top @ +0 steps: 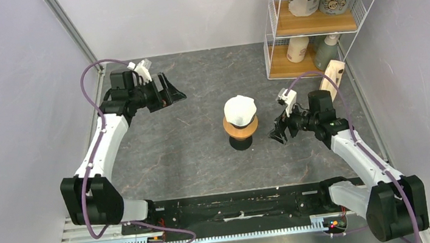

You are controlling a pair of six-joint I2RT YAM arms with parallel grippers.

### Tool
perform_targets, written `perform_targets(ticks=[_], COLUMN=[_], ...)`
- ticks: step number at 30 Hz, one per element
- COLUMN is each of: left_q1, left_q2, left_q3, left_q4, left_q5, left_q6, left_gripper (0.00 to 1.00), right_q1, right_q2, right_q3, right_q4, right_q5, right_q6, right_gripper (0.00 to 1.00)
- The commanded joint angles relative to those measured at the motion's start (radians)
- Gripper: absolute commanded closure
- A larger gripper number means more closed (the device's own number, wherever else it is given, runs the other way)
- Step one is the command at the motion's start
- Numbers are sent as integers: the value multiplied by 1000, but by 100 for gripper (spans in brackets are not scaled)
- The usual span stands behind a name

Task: Place the coffee filter in the dripper

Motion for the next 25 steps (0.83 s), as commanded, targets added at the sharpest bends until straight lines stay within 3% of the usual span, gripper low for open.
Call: perform_targets(ticks=[1, 8, 13, 19, 25], left_q1=[26, 33, 33, 33, 33], left_q2=[-10, 74, 76, 60, 53], left_q3=[17, 158, 173, 129, 122], left_q4=[-27, -273, -307, -281, -269], left_q5=[14, -119, -245, -274, -316], left_q6=[36, 197, 265, 260, 251], left_gripper=[5, 4, 3, 3, 2], right_q1=[-33, -78, -96, -99, -98], right_q2=[-49, -21, 50, 124, 127], right_q3=[55, 166, 246, 304, 307], right_q4=[-17, -60, -82, -126, -114], right_q5=[53, 213, 306, 337, 350], right_q6=[163, 371, 478, 596, 608], right_gripper=[13, 11, 10, 5, 4])
